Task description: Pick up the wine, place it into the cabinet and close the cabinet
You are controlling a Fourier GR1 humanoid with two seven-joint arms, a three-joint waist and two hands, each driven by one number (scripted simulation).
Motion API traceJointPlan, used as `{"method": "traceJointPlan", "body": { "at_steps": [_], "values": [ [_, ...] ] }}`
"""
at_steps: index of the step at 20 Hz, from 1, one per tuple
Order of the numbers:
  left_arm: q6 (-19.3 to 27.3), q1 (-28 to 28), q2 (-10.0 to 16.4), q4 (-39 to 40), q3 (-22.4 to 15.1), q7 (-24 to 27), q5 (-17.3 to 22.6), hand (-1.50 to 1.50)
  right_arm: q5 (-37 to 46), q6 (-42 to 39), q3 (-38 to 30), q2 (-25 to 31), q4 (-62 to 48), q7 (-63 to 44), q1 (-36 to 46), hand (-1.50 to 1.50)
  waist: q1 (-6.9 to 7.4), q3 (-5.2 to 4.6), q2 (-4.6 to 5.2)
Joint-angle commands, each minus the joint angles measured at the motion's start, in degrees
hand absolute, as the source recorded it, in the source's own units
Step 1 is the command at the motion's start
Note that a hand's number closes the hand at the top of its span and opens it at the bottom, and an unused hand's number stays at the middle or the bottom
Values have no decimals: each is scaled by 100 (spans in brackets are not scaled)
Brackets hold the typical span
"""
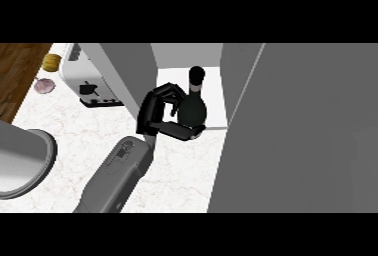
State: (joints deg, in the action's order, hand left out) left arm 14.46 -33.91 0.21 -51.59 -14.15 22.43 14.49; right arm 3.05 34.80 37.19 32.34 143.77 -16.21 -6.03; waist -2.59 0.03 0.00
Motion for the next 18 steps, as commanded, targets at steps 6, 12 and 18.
{"method": "traceJointPlan", "body": {
  "at_steps": [6, 12, 18],
  "values": [
    [157, -1192, -21, 1457, 5, 189, 586, 150, -271, -100, 108, -36, 979, -106, -353, -150, -30, -7, 32],
    [755, -1782, -21, 2315, -409, 87, 520, 150, -356, -214, 116, 45, 1036, 11, -425, -150, -249, -7, 59],
    [508, -2393, -21, 3215, 238, 122, 818, 150, -307, -224, 212, -59, 699, 487, -650, -150, -236, -9, 105]
  ]
}}
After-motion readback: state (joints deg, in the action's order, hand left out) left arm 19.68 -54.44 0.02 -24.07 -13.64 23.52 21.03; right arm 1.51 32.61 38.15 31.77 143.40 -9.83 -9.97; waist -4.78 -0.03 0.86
